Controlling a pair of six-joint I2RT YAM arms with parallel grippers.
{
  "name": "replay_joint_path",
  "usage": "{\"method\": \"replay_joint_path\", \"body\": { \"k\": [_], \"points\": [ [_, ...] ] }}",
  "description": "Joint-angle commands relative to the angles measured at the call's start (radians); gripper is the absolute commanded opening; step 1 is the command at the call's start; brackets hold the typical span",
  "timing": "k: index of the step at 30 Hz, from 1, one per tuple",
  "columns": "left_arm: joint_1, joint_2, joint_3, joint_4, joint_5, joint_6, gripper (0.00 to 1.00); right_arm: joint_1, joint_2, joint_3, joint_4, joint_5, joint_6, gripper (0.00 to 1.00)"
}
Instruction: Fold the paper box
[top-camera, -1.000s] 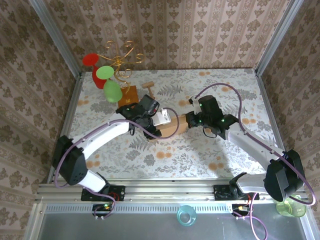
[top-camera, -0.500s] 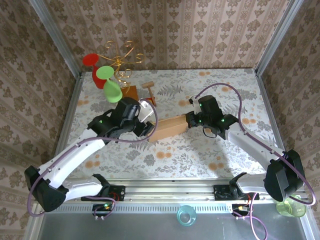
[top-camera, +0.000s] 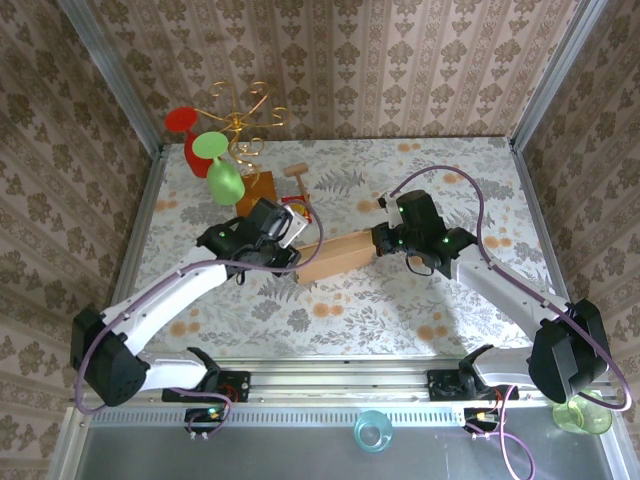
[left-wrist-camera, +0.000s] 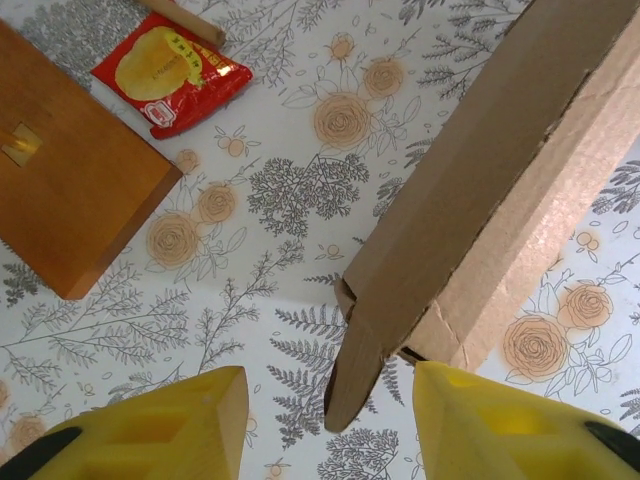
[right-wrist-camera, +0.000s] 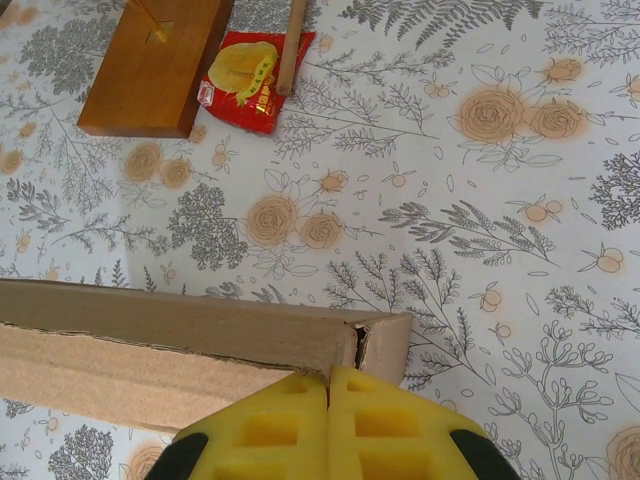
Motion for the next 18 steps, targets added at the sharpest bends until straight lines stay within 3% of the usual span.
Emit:
{"method": "replay_joint_path", "body": {
  "k": [1, 13, 18],
  "points": [
    [0.006, 0.018, 0.018, 0.019, -0.01, -0.041, 0.49, 0.007, 0.01, 0.026, -0.048, 0.009, 0.009, 0.0],
    [0.011, 0.045, -0.008, 0.107, 0.033, -0.117, 0.46, 0.007, 0.012, 0.026, -0.053, 0.009, 0.003, 0.0],
    [0.02, 0.064, -0.002, 0.079, 0.045, -0.123, 0.32, 0.007, 0.014, 0.026, -0.049, 0.007, 0.006, 0.0]
  ]
}}
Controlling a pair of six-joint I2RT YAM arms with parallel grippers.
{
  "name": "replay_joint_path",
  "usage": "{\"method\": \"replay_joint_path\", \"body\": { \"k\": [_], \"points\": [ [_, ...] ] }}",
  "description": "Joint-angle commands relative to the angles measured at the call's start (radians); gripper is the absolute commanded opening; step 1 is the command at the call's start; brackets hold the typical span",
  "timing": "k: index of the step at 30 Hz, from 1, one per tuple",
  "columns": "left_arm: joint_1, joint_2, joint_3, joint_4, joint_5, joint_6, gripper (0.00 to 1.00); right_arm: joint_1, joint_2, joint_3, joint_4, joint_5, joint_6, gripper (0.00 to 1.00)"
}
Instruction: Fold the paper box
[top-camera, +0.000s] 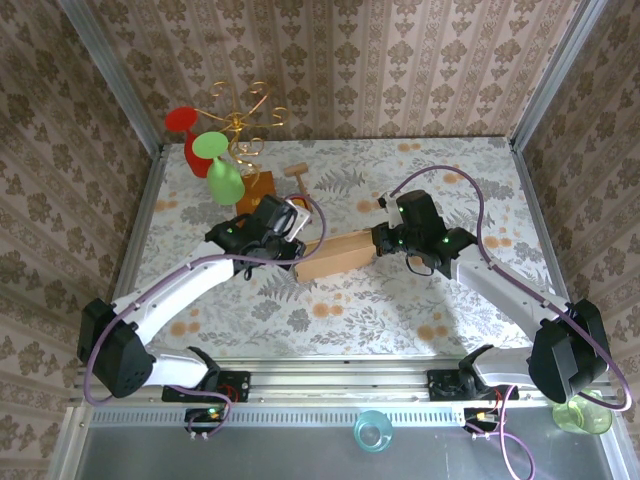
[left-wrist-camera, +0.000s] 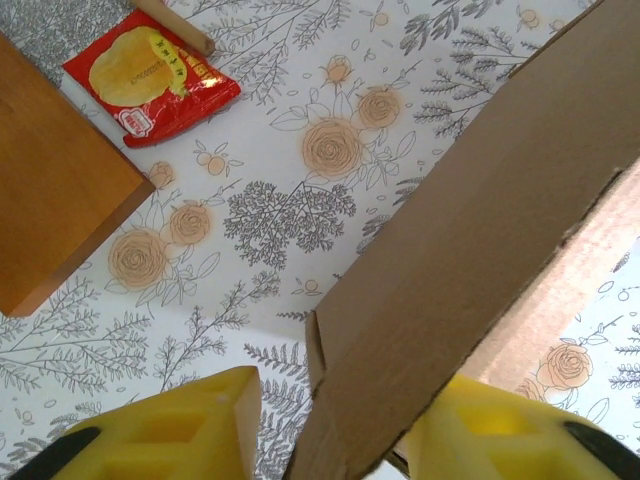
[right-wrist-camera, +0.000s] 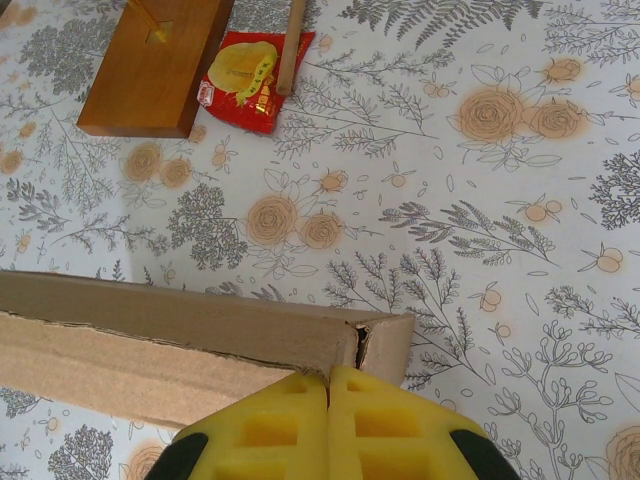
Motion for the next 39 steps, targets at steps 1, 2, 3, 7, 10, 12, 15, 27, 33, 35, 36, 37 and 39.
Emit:
{"method": "replay_joint_path", "body": {
  "k": [1, 2, 3, 7, 10, 12, 15, 27, 33, 35, 36, 37, 39],
  "points": [
    [0.01, 0.019, -0.001, -0.016, 0.016, -0.021, 0.31, 0.007, 0.014, 0.025, -0.051, 0.007, 0.007, 0.0],
    [0.009, 0.021, 0.0, -0.022, 0.016, -0.024, 0.3, 0.007, 0.016, 0.026, -0.05, 0.007, 0.007, 0.0],
    [0.01, 0.02, 0.0, -0.03, 0.016, -0.026, 0.3, 0.007, 0.016, 0.024, -0.051, 0.009, 0.007, 0.0],
    [0.01, 0.01, -0.007, -0.036, 0.003, -0.032, 0.32, 0.007, 0.017, 0.025, -0.051, 0.011, 0.008, 0.0],
    [0.01, 0.014, -0.01, -0.04, -0.007, -0.034, 0.27, 0.007, 0.019, 0.024, -0.047, 0.01, 0.009, 0.0],
    [0.01, 0.02, -0.009, -0.043, -0.005, -0.037, 0.25, 0.008, 0.021, 0.025, -0.048, 0.01, 0.009, 0.0],
    [0.008, 0.025, 0.003, -0.061, -0.013, -0.047, 0.23, 0.008, 0.022, 0.028, -0.051, 0.01, 0.012, 0.0],
    [0.003, 0.006, 0.042, -0.104, 0.03, -0.122, 0.18, 0.007, 0.028, 0.027, -0.06, 0.018, 0.015, 0.0],
    [0.001, 0.001, 0.061, -0.125, 0.063, -0.149, 0.19, 0.007, 0.029, 0.025, -0.056, 0.018, 0.02, 0.0],
    [0.002, -0.012, 0.054, -0.112, 0.066, -0.166, 0.2, 0.007, 0.033, 0.023, -0.056, 0.018, 0.021, 0.0],
    [0.002, -0.019, 0.053, -0.107, 0.062, -0.178, 0.2, 0.007, 0.032, 0.022, -0.057, 0.018, 0.021, 0.0],
    [0.003, -0.023, 0.051, -0.105, 0.062, -0.183, 0.21, 0.008, 0.033, 0.021, -0.056, 0.018, 0.02, 0.0],
    [0.003, -0.033, 0.052, -0.112, 0.05, -0.214, 0.22, 0.008, 0.031, 0.022, -0.059, 0.019, 0.02, 0.0]
  ]
}}
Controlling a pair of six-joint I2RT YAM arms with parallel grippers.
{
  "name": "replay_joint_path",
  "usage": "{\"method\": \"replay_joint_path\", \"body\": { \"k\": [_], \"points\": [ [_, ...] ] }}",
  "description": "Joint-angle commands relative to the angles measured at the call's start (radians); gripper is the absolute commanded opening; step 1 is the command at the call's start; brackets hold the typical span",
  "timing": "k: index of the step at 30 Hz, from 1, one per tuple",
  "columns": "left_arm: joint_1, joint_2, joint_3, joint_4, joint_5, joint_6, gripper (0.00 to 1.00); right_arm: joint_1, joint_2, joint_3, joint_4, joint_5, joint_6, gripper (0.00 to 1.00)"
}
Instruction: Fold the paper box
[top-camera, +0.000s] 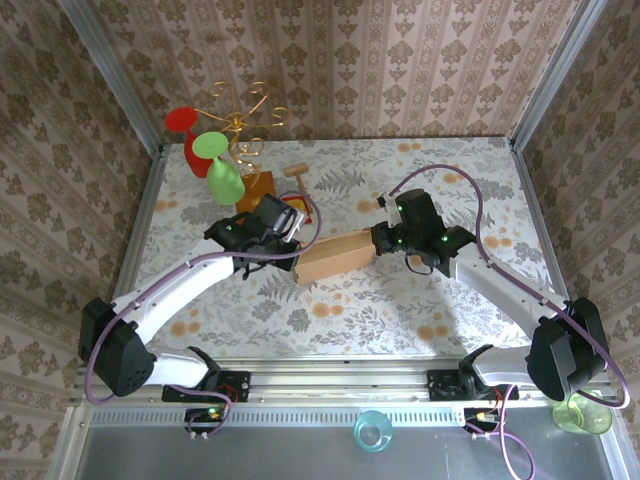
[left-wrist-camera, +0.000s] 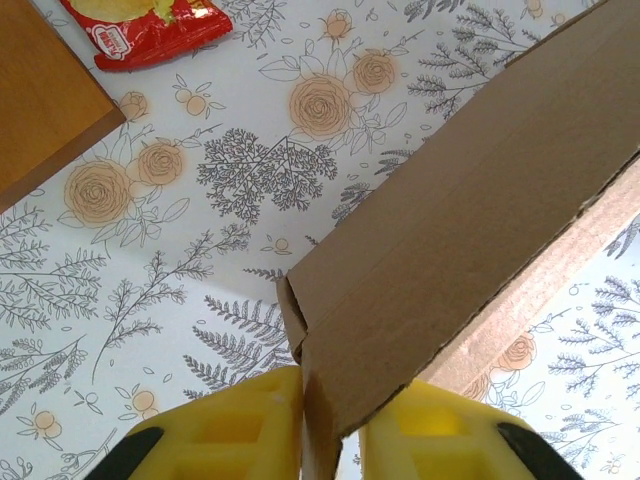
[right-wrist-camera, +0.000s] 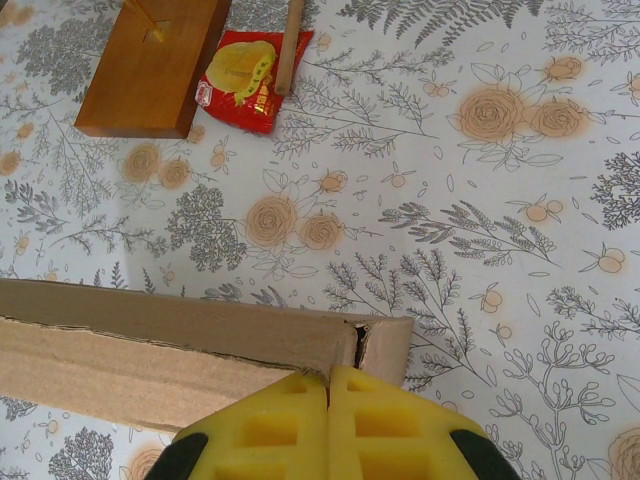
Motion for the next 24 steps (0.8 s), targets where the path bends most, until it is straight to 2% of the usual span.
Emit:
{"method": "replay_joint_path", "body": {
  "k": [1, 7, 13, 24],
  "points": [
    [0.001, -0.039, 0.025, -0.023, 0.007, -0.061, 0.22, 0.007, 0.018, 0.013, -0.055, 0.019, 0.017, 0.0],
    [0.0, -0.043, 0.019, -0.023, 0.026, -0.078, 0.21, 0.008, 0.022, 0.015, -0.053, 0.016, 0.019, 0.0],
    [-0.004, -0.035, 0.023, -0.031, 0.017, -0.089, 0.12, 0.007, 0.019, 0.014, -0.056, 0.016, 0.02, 0.0],
    [-0.027, -0.018, 0.022, -0.02, -0.002, -0.129, 0.1, 0.007, 0.024, 0.02, -0.062, 0.022, 0.031, 0.0]
  ]
}}
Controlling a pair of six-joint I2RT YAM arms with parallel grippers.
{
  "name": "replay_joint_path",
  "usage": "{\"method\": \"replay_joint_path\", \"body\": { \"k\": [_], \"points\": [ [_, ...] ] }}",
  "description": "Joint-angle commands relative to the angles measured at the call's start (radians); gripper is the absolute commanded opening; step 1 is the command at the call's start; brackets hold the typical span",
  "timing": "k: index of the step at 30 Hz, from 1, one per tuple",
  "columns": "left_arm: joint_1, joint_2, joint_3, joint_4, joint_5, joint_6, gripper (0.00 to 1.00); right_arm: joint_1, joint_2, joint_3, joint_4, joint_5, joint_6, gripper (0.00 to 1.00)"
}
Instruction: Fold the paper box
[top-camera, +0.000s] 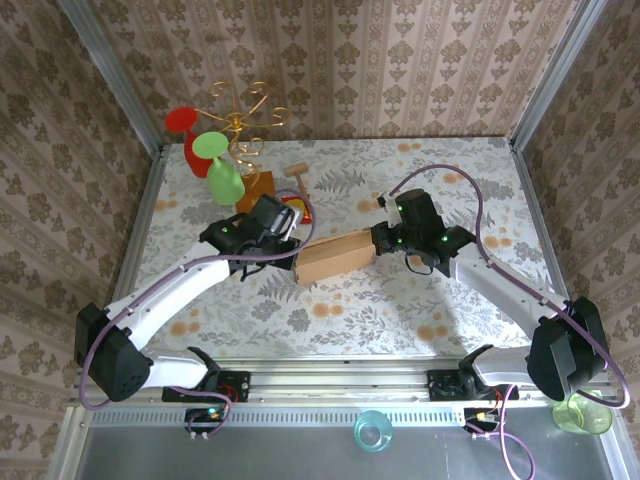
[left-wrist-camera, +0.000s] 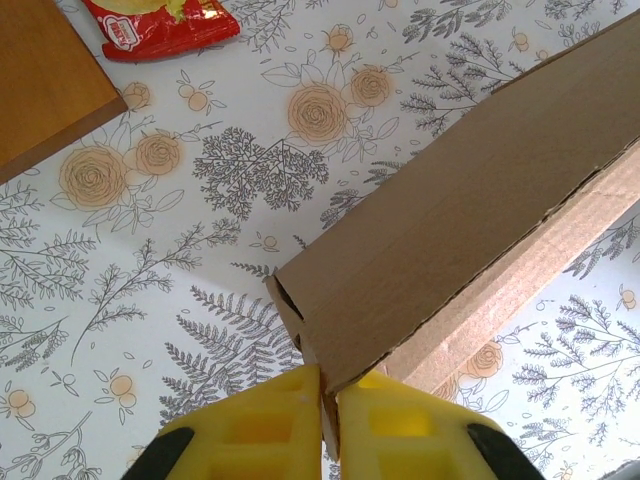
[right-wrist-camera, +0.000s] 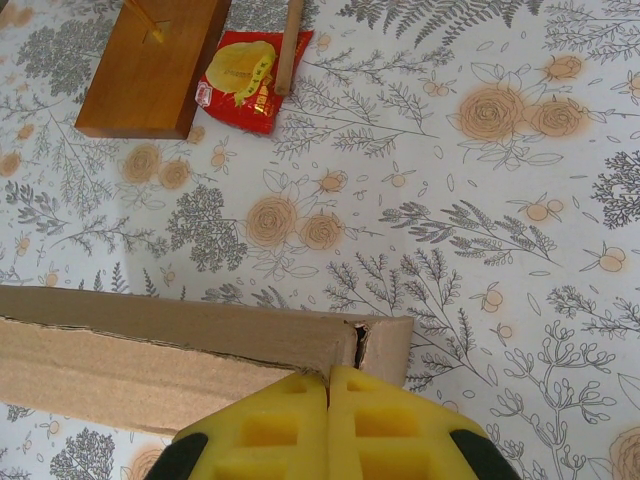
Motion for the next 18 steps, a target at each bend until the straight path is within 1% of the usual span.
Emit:
{"method": "replay_joint_path", "body": {
  "k": [1, 4, 6, 9, 10, 12, 15, 18],
  "points": [
    [-0.018, 0.01, 0.02, -0.01, -0.001, -0.039, 0.1, 0.008, 0.025, 0.019, -0.061, 0.021, 0.028, 0.0],
    [-0.029, 0.013, 0.022, -0.001, -0.009, -0.066, 0.09, 0.007, 0.025, 0.017, -0.06, 0.022, 0.032, 0.0],
    [-0.034, 0.016, 0.026, -0.003, -0.043, -0.11, 0.07, 0.007, 0.023, 0.016, -0.06, 0.023, 0.034, 0.0],
    [-0.028, 0.052, 0.061, -0.062, -0.076, -0.187, 0.01, 0.007, 0.021, 0.015, -0.06, 0.023, 0.036, 0.0],
    [-0.028, 0.065, 0.072, -0.082, -0.084, -0.205, 0.0, 0.008, 0.022, 0.015, -0.06, 0.023, 0.037, 0.0],
    [-0.028, 0.089, 0.088, -0.112, -0.094, -0.243, 0.0, 0.007, 0.022, 0.013, -0.058, 0.023, 0.04, 0.0],
    [-0.03, 0.085, 0.068, -0.08, -0.079, -0.285, 0.0, 0.007, 0.022, 0.008, -0.055, 0.023, 0.043, 0.0],
    [-0.031, 0.055, 0.035, -0.042, -0.08, -0.323, 0.06, 0.007, 0.023, 0.005, -0.053, 0.026, 0.046, 0.0]
  ]
}}
